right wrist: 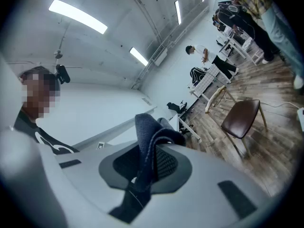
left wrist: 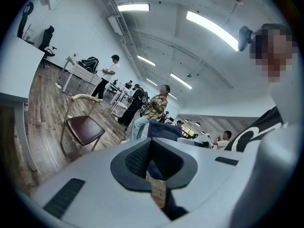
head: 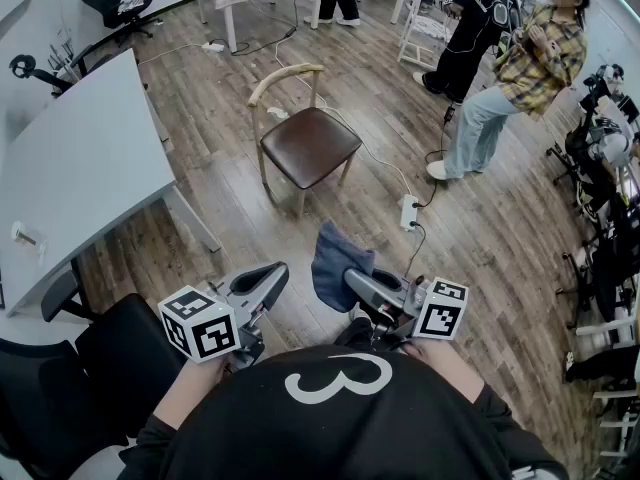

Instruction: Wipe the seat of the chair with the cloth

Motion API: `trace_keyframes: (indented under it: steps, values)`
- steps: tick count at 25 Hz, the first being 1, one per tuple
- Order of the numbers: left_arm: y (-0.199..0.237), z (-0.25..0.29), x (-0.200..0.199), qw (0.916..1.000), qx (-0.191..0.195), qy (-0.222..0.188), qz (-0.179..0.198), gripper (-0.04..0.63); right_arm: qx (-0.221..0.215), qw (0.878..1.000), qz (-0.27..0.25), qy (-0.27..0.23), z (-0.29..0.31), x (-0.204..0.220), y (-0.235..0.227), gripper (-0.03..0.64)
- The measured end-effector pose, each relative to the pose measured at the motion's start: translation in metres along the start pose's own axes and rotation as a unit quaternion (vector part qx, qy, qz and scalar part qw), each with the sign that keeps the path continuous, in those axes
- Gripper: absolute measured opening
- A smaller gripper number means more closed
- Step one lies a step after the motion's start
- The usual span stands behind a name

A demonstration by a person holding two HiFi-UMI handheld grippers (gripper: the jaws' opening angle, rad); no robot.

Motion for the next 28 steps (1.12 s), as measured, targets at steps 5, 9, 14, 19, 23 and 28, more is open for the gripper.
trace_keyframes:
  steps: [5, 9, 14, 19, 23, 28]
  values:
    - [-0.004, 0.006, 0.005, 1.0, -0.004, 0.004, -0.002, 0.014, -0.003, 1.0, 0.007, -0.001, -0.006, -0.001, -0.005, 0.052]
    - [-0.006, 0.014, 0.0, 0.9999, -0.013, 0.006, -0.006, 0.014, -0.001, 1.0, 0.018, -0.003, -0.007, -0.011, -0.013, 0.052]
    - [-0.004, 0.039, 0.003, 0.9995, -0.023, 0.012, -0.017, 0.014, 0.001, 0.999, 0.041, -0.008, -0.014, -0.025, -0.036, 0.052]
    - [0.001, 0.083, 0.005, 0.9989, -0.029, 0.024, -0.028, 0.014, 0.009, 0.999, 0.053, -0.008, -0.027, -0.049, -0.068, 0.052]
    - [0.009, 0.125, 0.01, 0.9977, -0.034, 0.035, -0.047, 0.014, 0.022, 0.998, 0.06, -0.008, -0.039, -0.075, -0.102, 0.052]
    - [0.019, 0.186, 0.01, 0.9965, -0.033, 0.048, -0.06, 0.014, 0.033, 0.997, 0.067, -0.012, -0.054, -0.107, -0.143, 0.052]
Point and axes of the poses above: the fingertips, and each gripper's own axes: z forward along the fingers, y to its left, x out of its underside, the point moved 8 cm from there along -z, backward along the fingers, and after that the axes turned 8 degrees about -y, right-handed, at the moved point
